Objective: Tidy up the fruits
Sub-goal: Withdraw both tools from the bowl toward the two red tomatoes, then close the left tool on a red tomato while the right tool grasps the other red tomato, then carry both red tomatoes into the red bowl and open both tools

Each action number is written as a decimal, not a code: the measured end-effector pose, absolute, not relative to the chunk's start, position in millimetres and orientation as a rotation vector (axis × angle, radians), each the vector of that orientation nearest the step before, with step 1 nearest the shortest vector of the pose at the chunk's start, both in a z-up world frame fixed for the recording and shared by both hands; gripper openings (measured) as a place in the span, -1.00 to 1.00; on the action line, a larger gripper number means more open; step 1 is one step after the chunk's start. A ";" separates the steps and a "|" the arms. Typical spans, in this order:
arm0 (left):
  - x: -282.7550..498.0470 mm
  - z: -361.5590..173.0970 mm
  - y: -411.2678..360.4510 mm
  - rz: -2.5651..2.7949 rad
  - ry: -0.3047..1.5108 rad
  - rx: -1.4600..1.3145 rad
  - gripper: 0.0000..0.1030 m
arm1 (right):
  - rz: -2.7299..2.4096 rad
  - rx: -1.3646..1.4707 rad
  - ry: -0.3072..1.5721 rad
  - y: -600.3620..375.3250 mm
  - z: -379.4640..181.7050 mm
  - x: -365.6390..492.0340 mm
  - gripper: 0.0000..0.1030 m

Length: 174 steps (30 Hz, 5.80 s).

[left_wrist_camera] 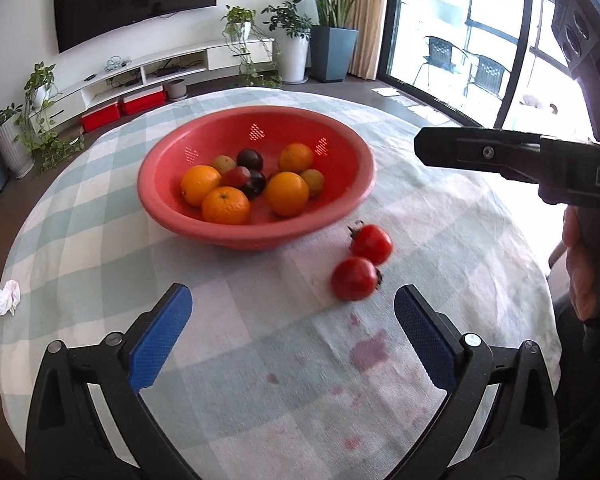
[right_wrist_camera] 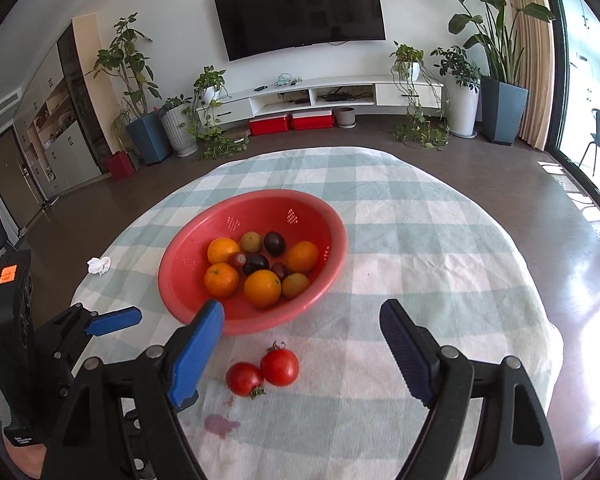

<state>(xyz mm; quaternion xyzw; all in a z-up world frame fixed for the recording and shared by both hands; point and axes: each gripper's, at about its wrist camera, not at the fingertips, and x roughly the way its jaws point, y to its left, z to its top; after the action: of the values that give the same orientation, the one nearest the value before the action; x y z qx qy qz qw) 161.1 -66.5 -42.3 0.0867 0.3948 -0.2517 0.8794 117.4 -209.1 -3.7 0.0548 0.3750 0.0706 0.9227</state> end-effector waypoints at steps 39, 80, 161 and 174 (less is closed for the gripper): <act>187.0 -81.4 -125.6 -0.698 0.933 0.324 -0.32 | 0.126 0.295 0.792 -234.0 -43.2 54.4 0.31; 153.9 -79.9 -57.5 -0.589 0.929 0.164 -0.01 | 0.235 -0.126 0.978 -171.0 -82.4 145.8 0.02; 267.4 -25.2 -64.3 -0.465 0.821 0.074 -0.37 | 0.219 0.023 0.823 -172.1 -30.0 242.4 -0.34; 280.5 -44.9 -70.0 -0.456 0.831 0.090 -0.36 | 0.209 -0.046 0.849 -169.9 -53.4 244.4 -0.32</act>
<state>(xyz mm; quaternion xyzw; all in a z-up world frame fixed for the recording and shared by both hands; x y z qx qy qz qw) 280.5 -70.0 -44.9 0.0433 0.4000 -0.2196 0.8888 244.4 -169.9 -53.4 -0.0221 0.4109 0.1012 0.9058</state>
